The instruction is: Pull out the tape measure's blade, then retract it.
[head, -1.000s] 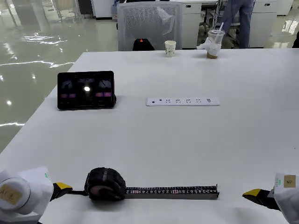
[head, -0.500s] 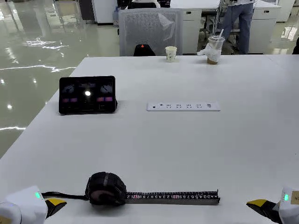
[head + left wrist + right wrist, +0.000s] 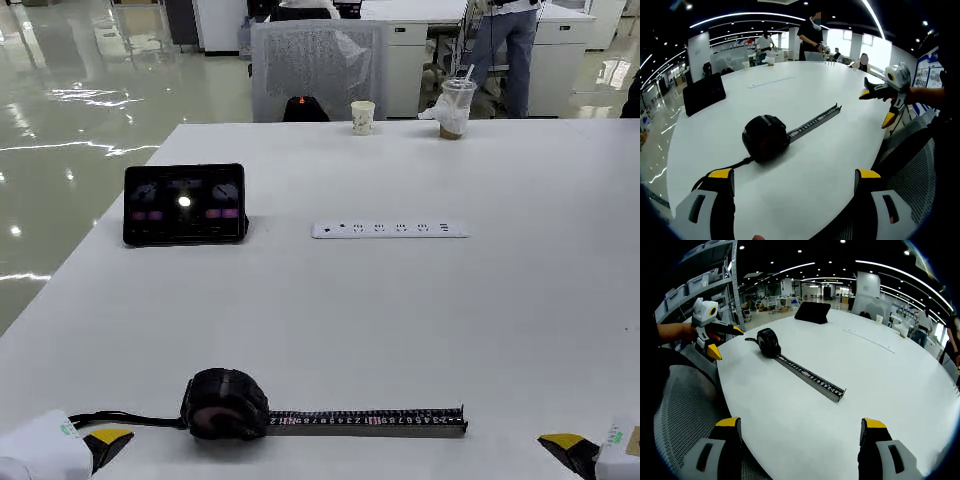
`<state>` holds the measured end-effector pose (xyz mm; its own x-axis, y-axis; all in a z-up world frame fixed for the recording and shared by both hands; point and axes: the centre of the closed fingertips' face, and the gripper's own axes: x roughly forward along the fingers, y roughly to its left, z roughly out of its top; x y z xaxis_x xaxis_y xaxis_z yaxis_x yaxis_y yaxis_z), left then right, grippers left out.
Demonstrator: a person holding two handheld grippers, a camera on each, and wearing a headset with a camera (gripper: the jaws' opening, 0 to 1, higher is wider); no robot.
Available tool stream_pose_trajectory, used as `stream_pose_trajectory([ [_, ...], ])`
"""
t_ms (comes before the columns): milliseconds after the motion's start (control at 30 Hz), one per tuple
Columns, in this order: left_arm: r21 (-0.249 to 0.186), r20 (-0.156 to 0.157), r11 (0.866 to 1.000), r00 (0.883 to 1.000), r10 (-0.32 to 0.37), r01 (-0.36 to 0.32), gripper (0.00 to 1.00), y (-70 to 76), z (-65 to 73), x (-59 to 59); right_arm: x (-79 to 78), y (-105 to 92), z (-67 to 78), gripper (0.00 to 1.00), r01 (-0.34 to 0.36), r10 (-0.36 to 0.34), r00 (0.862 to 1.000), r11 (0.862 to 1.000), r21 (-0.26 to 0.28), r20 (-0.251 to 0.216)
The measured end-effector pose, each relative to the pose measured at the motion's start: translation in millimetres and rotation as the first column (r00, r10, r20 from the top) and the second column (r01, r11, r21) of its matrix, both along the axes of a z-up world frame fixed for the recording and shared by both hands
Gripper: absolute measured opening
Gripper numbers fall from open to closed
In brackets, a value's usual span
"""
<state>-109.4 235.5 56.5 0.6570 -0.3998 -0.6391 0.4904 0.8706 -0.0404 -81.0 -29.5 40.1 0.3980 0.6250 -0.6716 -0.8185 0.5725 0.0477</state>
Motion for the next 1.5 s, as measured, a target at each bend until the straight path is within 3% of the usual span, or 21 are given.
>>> stream_pose_trajectory([
  [233,-0.018,-0.003,0.998,0.999,0.054,-0.054,0.99,-0.7,0.3,-5.1,-5.3,6.8,6.3,0.99,0.053,-0.054,0.999,0.998,0.043,0.004],
  [633,-0.044,-0.002,0.994,0.995,0.098,-0.098,0.99,-12.8,2.5,-10.4,-8.9,9.7,14.0,0.99,0.120,-0.122,0.992,0.991,0.055,0.043],
  [800,-0.036,0.015,0.990,0.990,0.140,-0.140,0.99,-10.7,4.7,-9.2,-10.0,10.2,15.4,0.99,0.140,-0.143,0.989,0.988,0.064,0.040],
  [1500,-0.022,0.021,0.985,0.985,0.172,-0.171,0.99,-11.0,4.5,-8.6,-12.3,14.8,15.0,0.98,0.154,-0.157,0.987,0.985,0.082,0.028],
])
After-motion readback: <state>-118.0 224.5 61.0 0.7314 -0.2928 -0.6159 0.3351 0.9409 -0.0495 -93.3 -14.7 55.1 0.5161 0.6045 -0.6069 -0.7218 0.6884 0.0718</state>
